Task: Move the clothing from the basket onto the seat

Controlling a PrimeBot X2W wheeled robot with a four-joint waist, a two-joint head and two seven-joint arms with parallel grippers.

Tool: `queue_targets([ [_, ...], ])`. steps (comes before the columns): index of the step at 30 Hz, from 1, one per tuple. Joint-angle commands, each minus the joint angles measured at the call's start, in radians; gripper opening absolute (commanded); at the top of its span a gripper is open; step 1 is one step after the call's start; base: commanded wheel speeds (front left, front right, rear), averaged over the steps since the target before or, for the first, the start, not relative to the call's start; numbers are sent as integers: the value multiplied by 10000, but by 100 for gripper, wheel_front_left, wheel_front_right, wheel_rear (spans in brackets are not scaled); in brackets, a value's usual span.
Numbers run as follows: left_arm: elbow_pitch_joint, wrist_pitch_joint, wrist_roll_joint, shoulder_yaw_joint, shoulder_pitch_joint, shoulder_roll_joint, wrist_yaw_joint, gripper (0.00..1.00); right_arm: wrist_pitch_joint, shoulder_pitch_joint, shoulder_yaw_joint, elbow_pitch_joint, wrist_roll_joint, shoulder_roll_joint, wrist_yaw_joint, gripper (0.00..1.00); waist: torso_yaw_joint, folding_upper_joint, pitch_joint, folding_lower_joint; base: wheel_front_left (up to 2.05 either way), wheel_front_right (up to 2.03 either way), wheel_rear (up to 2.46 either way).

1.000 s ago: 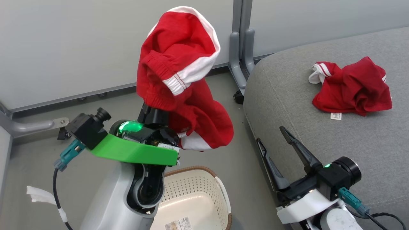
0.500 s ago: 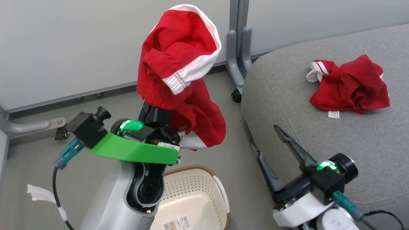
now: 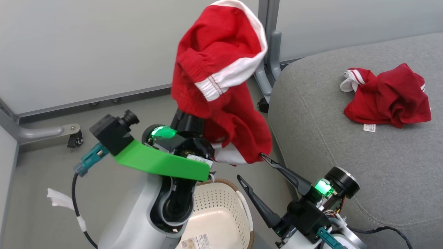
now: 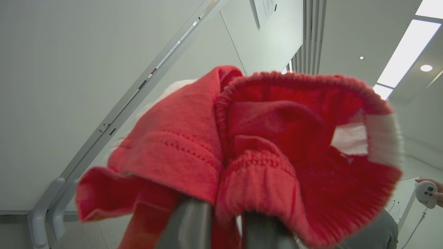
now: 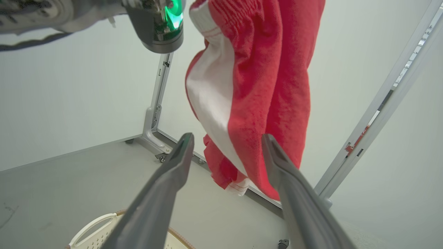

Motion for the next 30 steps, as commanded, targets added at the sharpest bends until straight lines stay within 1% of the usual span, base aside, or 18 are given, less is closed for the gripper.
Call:
queue_targets([
  [1, -101, 5, -158, -94, -137, 20, 48, 0, -5, -173, -85, 58, -134, 66, -14, 100, 60, -1, -29, 0, 0, 0, 0],
  [9, -376, 6, -774, -914, -229, 18, 252, 0, -5, -373, -498, 452, -804, 305, -14, 100, 240, -1, -81, 0, 0, 0, 0],
  [18, -457, 6, -874, -1452, -250, 20, 408, 0, -5, -628, -717, 670, -1320, 548, -14, 100, 342, -1, -121, 0, 0, 0, 0],
  [22, -440, 6, -998, -1511, -205, 20, 474, 0, -5, -787, -476, 744, -1417, 644, -14, 100, 377, -1, -134, 0, 0, 0, 0],
  [26, -446, 6, -1060, -1518, -223, 20, 475, 0, -5, -888, -56, 976, -1547, 569, -14, 100, 437, -1, -149, 0, 0, 0, 0],
  [30, -460, 5, -1129, -1513, -217, 20, 471, 0, -5, -965, -105, 1353, -1716, 663, -15, 100, 474, -1, -152, 0, 0, 0, 0],
])
